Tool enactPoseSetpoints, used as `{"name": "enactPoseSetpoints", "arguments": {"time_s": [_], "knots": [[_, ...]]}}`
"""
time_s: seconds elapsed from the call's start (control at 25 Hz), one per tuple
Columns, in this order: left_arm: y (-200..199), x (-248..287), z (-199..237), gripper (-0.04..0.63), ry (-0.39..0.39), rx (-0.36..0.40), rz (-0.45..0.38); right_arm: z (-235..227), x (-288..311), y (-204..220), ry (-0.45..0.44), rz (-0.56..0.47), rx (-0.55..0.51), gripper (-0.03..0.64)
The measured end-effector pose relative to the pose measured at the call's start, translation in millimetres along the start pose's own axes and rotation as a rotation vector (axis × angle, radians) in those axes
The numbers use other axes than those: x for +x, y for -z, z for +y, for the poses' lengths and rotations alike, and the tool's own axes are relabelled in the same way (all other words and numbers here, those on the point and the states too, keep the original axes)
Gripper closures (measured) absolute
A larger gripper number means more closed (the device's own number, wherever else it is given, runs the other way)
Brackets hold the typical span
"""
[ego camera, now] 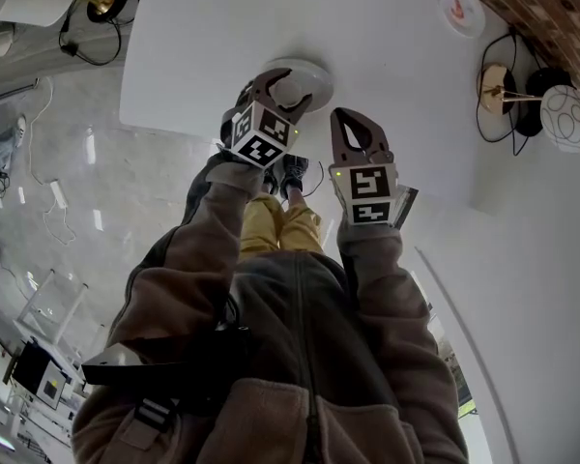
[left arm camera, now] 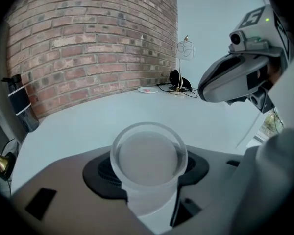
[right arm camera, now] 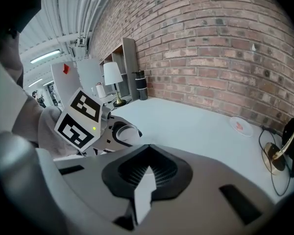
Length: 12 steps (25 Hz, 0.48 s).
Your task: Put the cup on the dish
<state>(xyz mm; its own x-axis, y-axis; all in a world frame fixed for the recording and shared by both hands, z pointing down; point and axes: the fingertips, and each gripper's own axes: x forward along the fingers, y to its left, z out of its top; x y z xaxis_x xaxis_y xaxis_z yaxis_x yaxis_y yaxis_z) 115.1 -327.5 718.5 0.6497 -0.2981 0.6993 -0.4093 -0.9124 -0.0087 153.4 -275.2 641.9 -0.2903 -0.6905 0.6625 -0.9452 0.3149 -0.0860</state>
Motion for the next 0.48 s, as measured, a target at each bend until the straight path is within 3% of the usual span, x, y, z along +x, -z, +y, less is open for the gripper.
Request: {"name": "enactPoseSetpoints", "arguments": {"time_s": [0.48], "knots": [[12.5, 25.1, -1.0, 0.334, 0.023, 0.014, 0.032, -9.5, -2.2, 16.1, 0.008, 0.022, 0.023, 0.614]]}}
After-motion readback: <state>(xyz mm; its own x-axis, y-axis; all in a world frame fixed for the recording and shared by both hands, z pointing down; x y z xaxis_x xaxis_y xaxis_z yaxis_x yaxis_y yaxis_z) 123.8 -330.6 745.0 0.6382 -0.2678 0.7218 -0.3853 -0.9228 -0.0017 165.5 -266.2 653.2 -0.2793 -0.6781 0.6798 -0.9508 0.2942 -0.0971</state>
